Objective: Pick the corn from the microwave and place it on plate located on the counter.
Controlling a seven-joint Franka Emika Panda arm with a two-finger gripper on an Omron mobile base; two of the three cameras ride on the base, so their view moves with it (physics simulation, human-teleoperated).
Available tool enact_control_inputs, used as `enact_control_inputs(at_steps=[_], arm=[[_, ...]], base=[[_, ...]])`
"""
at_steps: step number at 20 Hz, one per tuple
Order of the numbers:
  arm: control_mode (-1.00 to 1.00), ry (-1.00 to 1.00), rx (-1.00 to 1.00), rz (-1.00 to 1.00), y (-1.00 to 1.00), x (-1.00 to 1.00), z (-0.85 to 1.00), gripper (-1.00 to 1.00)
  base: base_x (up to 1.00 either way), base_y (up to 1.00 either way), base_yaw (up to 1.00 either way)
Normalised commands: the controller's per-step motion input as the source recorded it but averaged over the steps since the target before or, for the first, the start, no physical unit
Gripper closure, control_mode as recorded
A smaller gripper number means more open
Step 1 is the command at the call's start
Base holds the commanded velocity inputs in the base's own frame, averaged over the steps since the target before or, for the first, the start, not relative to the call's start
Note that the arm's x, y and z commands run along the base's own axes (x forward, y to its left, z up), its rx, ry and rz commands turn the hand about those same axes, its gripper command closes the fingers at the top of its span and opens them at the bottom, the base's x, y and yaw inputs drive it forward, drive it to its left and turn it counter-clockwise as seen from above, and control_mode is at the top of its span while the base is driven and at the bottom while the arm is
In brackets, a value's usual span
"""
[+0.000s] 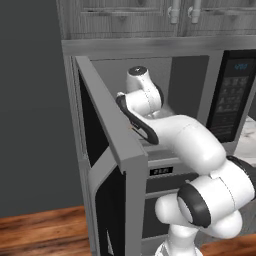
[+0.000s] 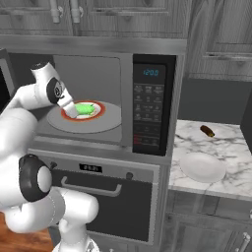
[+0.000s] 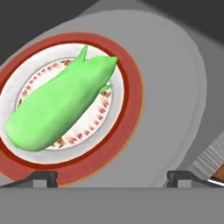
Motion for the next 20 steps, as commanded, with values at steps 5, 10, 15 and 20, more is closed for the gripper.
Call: enact_control_inputs(at_steps=[5,10,15,20], arm=[[-1.0,0.0,0.0,-0.1,0.11,0.28,0.0,-1.0],[-1.0,0.0,0.0,-0.07,0.0,0.47,0.0,-1.0],[-1.0,0.0,0.0,-0.04,0.0,0.48,0.0,-1.0],[-1.0,0.0,0.0,-0.01,0.0,0.3,-0.09,-1.0]], base=[[0.0,0.0,0.0],[0.0,0.0,0.0],[0.0,0.0,0.0],[0.0,0.0,0.0]])
